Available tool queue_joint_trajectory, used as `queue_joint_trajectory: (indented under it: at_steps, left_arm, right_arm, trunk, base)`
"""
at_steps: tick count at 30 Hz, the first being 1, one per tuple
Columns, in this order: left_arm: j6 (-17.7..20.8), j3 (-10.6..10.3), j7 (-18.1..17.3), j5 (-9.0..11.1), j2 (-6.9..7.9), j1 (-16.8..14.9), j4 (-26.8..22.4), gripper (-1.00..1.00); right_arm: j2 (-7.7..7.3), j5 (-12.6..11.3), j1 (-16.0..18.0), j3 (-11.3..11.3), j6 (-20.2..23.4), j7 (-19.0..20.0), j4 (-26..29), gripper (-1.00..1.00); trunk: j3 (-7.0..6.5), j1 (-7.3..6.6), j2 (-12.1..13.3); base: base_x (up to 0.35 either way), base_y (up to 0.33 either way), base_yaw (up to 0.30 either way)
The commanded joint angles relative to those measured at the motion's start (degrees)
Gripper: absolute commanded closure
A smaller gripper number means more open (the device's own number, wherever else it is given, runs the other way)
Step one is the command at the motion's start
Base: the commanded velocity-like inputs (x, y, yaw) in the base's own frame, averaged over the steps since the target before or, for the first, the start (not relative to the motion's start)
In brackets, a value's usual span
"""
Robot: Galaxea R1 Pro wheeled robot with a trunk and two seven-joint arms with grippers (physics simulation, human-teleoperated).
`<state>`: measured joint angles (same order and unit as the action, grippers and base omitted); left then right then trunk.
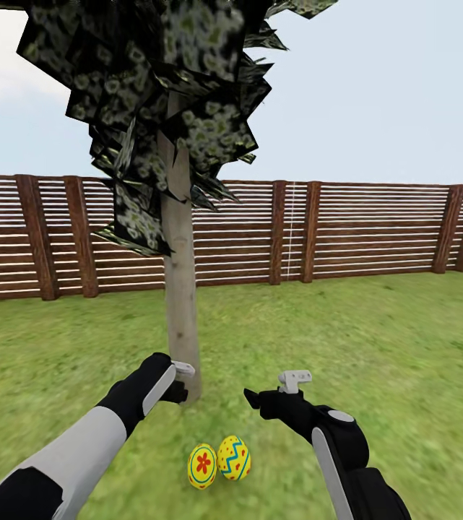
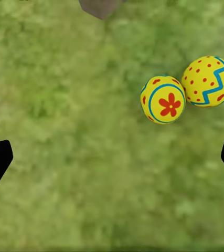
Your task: Take the three Easter eggs out of the wicker basket on the lawn in the garden, then place them on the lawn next to a single tree (choose any tree) so that all three eggs are next to the same tree and none are left in the basket.
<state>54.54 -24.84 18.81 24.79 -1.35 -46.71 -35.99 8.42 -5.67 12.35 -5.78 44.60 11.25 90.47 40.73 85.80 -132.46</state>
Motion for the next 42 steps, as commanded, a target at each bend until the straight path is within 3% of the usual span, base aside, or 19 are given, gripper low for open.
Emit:
queue_joint_trajectory:
  at_steps: [1,42]
  left_arm:
    - [0.1,-0.2,0.5,0.6,0.04,0.0,0.0,-1.00]
    - [0.1,-0.3,0.5,0.6,0.04,0.0,0.1,-1.00]
  right_arm:
    - [0.02,-0.5,0.0,0.0,0.3,-0.2,0.1,-1.00]
    - [0.02,-0.5,0.0,0.0,0.3,-0.1,0.0,-1.00]
  trunk:
    - [-0.11,-0.24,0.4]
    - [-7.47,-9.24,16.8]
  base:
    - [0.000,0.000,0.000]
    - [0.000,0.000,0.000]
